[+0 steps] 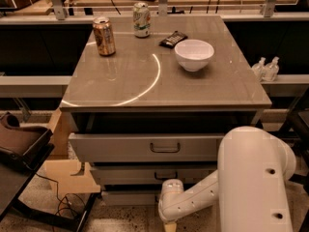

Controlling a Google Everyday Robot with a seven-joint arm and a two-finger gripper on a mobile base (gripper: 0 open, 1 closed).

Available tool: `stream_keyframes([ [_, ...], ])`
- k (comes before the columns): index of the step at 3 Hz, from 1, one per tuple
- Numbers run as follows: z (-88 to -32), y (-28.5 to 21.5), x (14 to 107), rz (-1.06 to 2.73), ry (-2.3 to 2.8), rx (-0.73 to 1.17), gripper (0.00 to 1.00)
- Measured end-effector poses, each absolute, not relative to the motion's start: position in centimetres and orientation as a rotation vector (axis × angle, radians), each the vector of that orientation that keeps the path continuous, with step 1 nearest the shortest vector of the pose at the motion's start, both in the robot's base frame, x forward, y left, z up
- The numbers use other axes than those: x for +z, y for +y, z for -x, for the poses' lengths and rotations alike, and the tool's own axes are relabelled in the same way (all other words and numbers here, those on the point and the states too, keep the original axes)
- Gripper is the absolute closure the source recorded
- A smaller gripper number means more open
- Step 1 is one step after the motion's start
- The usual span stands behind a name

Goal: Open bottom drawer

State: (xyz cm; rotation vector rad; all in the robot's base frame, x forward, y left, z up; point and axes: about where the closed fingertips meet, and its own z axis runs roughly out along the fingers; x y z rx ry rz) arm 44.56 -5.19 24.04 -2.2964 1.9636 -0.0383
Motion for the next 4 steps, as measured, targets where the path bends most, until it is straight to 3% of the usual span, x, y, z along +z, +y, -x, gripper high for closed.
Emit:
stream_keyframes([
  [4, -45.4, -7.5, 19.9, 2.206, 2.066, 0.115, 0.0],
])
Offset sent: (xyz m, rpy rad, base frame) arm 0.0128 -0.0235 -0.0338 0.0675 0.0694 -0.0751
